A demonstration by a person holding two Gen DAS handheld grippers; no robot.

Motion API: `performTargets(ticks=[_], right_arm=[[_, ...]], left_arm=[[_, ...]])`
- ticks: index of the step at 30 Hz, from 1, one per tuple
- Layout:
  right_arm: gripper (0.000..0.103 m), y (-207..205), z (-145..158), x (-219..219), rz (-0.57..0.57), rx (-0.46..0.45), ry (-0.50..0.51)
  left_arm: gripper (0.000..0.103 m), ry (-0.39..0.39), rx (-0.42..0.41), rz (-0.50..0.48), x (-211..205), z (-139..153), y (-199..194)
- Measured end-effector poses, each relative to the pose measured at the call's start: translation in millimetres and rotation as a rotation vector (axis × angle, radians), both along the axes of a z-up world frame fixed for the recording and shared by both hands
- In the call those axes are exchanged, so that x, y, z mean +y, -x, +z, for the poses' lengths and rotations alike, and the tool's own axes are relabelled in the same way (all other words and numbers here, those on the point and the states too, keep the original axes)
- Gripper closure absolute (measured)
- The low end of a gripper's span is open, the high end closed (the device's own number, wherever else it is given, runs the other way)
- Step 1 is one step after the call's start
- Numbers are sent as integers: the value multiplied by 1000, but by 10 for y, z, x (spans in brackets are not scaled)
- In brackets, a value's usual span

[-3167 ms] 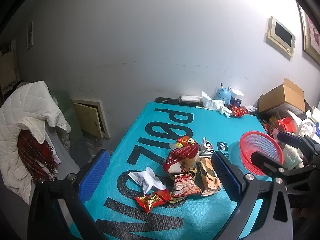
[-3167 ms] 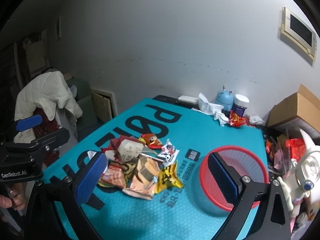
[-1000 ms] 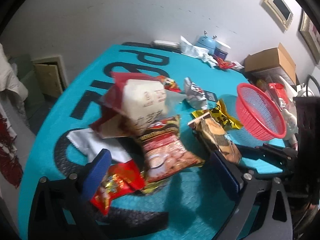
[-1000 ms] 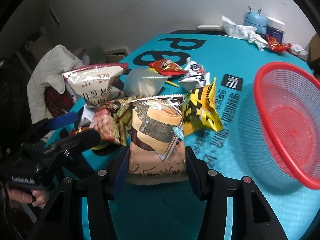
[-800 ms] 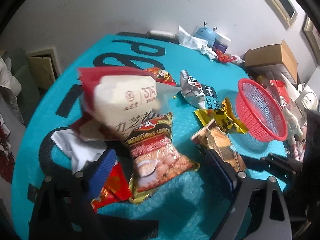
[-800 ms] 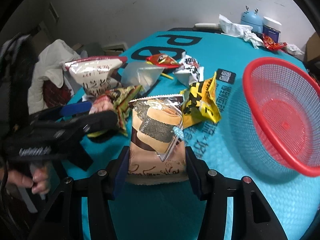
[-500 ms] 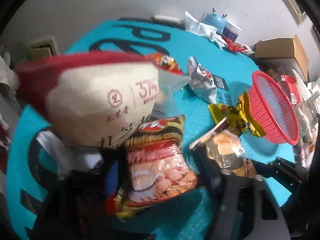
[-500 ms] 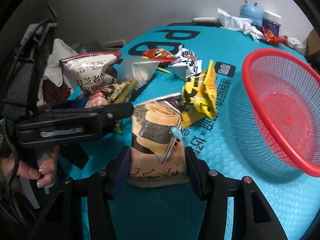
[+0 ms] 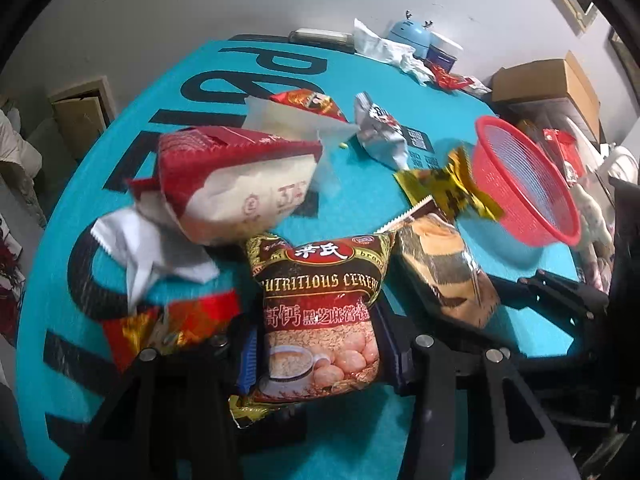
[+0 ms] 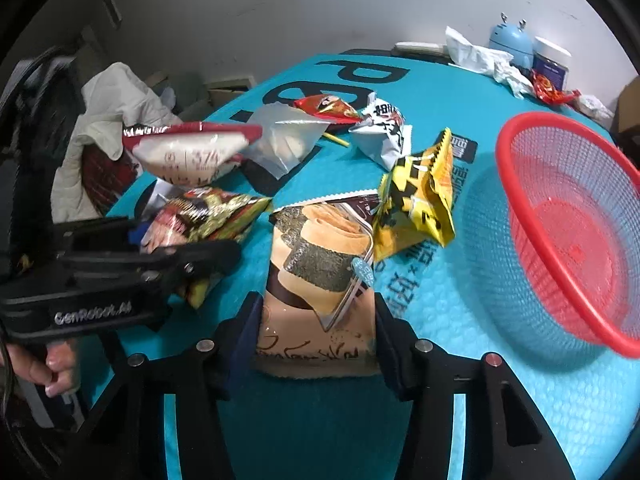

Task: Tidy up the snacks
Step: 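Lift both packets and carry them over the red mesh basket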

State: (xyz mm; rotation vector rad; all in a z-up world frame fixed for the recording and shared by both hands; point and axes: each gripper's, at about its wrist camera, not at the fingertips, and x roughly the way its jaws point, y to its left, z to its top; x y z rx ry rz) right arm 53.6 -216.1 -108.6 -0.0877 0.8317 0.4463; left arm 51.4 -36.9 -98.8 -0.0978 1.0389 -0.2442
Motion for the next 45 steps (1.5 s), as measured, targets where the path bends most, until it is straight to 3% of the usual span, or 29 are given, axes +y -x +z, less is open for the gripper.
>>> performTargets(ticks=[16,22,27,31,35,41,45], right_arm=[[51,687,-90,-118,14,10,94],[49,659,-130,-94,8,14,108],[37,619,-147,-52,30,4,97],[37,617,-163,-3,43,-28,129],[51,589,-159,-35,11,-42,132],[52,561,-134,-111,8,-17,73],[52,593,-101,-133,30,20,22]], left_arm=[[56,-16,20,-51,-210,-62,635],[55,-20,26,-33,-216,-73,651],[55,-22,29,-29,-214,-80,659],[55,-33,25,-30,-232,-85,641],[55,-38,23,-31,-246,-85,605],[55,-23,23,-32,-237,-82,600],[56,38,28,-38,-200,-42,625]])
